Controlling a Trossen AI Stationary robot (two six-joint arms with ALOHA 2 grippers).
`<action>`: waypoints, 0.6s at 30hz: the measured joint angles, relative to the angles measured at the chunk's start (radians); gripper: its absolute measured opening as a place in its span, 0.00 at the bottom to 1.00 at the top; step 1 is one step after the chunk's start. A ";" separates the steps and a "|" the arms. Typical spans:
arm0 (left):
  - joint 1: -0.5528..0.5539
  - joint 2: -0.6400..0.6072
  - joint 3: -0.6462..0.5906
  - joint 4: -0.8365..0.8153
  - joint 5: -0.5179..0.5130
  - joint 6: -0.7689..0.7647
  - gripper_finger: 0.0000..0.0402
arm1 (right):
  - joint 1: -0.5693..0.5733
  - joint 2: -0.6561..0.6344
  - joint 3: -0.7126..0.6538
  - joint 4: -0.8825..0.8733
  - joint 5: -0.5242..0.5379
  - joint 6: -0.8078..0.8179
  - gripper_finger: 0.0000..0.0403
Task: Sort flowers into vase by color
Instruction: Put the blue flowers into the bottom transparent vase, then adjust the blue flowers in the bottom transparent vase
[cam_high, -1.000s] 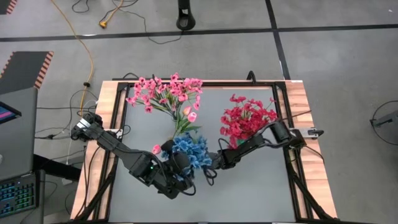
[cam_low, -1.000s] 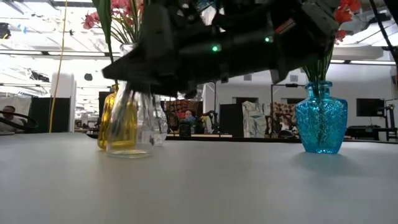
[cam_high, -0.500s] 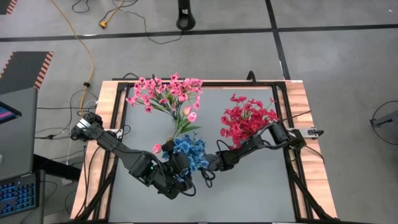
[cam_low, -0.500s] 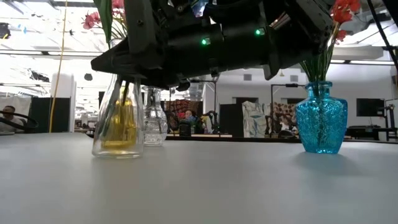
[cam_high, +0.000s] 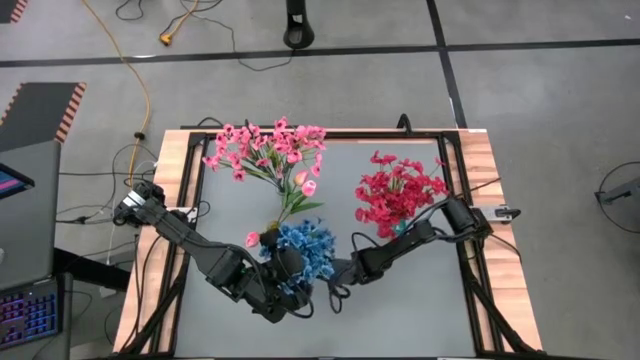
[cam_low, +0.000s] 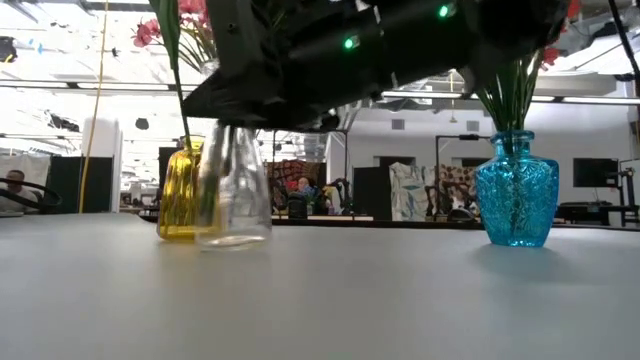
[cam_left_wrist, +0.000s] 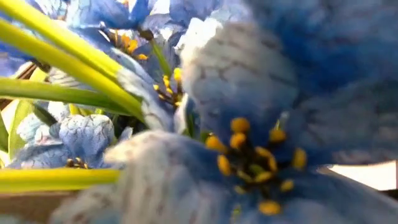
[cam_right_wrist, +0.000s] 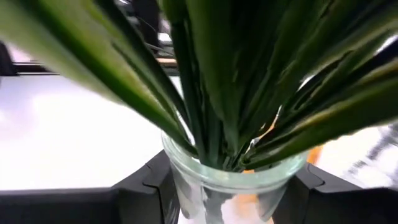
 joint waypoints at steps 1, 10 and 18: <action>0.000 0.000 0.000 0.001 0.000 0.000 0.51 | 0.005 -0.011 0.000 -0.030 0.023 0.015 0.50; 0.005 0.000 0.000 0.019 0.040 0.011 0.51 | 0.051 -0.075 0.001 -0.250 0.116 0.120 0.51; 0.038 -0.002 0.001 0.022 0.248 0.033 0.51 | 0.077 -0.077 0.001 -0.282 0.160 0.122 0.50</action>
